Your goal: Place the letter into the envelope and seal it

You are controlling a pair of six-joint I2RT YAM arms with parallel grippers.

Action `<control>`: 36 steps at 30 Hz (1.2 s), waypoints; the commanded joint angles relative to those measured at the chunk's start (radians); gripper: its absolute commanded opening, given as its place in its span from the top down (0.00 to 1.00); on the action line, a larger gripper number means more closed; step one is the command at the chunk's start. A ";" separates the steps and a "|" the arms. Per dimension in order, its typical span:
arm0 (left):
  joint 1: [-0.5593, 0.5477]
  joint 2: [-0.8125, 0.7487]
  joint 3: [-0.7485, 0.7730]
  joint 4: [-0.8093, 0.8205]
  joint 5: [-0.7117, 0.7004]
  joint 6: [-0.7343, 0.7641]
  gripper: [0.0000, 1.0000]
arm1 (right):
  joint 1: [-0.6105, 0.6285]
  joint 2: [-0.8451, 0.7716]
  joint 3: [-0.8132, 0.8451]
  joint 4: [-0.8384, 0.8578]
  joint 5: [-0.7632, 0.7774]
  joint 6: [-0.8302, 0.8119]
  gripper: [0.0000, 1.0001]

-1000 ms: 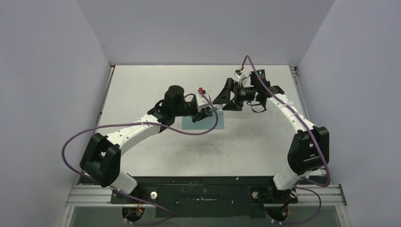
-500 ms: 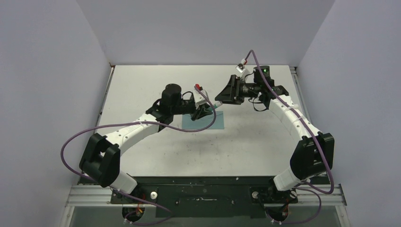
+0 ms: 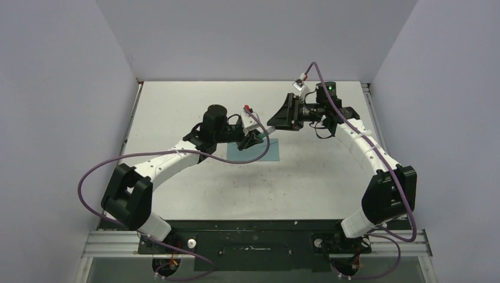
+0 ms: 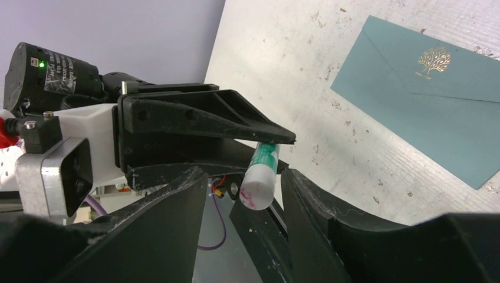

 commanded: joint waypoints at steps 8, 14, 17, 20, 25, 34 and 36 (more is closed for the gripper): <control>0.018 0.006 0.046 0.000 -0.002 0.016 1.00 | 0.028 -0.018 0.019 -0.068 0.003 -0.071 0.62; 0.020 0.004 0.046 0.007 0.000 0.016 1.00 | 0.043 -0.005 0.017 -0.079 0.018 -0.075 0.78; 0.020 -0.002 0.039 0.019 0.005 0.025 1.00 | 0.043 0.001 0.018 -0.079 0.028 -0.074 0.94; 0.016 -0.021 0.034 0.048 0.016 0.050 1.00 | 0.052 0.015 0.007 -0.087 0.028 -0.084 0.95; -0.015 -0.005 0.203 -0.075 0.044 0.200 1.00 | 0.073 0.026 -0.041 -0.066 0.022 -0.066 0.95; -0.104 0.073 0.423 -0.273 0.107 0.400 1.00 | 0.094 0.079 -0.042 -0.127 0.039 -0.075 0.95; -0.113 0.090 0.445 -0.264 0.117 0.391 1.00 | 0.101 0.094 -0.039 -0.140 0.040 -0.077 0.95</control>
